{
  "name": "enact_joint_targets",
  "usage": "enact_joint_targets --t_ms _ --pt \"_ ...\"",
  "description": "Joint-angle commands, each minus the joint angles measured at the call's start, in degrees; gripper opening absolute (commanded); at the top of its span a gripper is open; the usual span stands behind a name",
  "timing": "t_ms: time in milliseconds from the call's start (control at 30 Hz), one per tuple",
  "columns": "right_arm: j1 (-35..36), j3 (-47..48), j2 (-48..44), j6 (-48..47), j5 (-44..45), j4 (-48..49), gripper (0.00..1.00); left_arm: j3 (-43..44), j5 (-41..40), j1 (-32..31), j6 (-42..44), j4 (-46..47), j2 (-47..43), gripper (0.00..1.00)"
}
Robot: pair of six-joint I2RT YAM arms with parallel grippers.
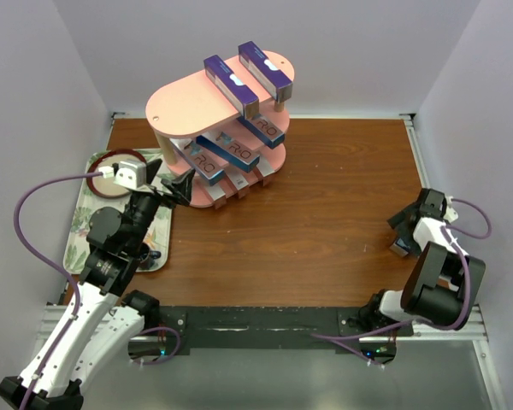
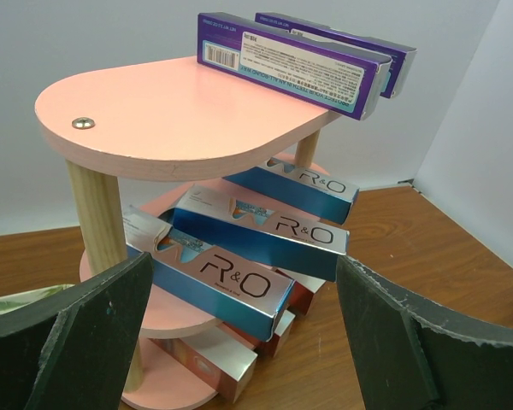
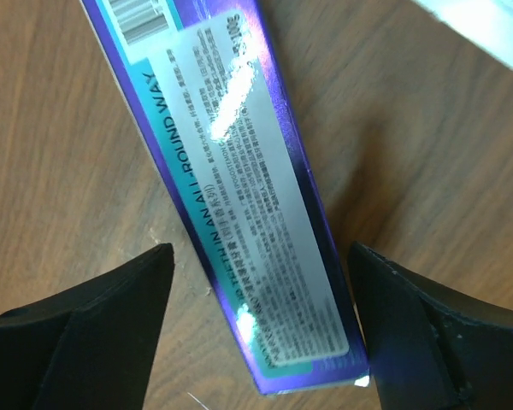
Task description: Place and organize the toothpastes onto the shelf
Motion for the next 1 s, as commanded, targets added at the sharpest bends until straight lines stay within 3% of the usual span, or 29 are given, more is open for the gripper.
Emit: enact_joint_targets --t_ms 0,267,500,767,967 --pt "-0.08 -0.78 1.49 -1.13 -2.20 3.47 0.78 -0.33 0.70 0.16 -0.46 2.66 -0.03 0.93" --pt "0.10 -1.13 3.17 -4.29 -6.24 5.57 0.59 -0.33 1.05 0.24 -0.64 2.66 0.14 0.93" --pt "4.49 -1.13 3.08 -6.66 -10.29 7.24 0.44 -0.42 1.31 0.24 -0.82 2.75 0.50 0.93" --pt "13.97 0.45 1.59 -8.86 -15.82 8.03 0.36 -0.24 2.89 0.24 -0.90 2.84 1.73 0.93" --pt "18.11 1.77 -1.40 -9.12 -25.74 8.74 0.34 -0.15 6.49 0.33 -0.82 3.27 3.04 0.93"
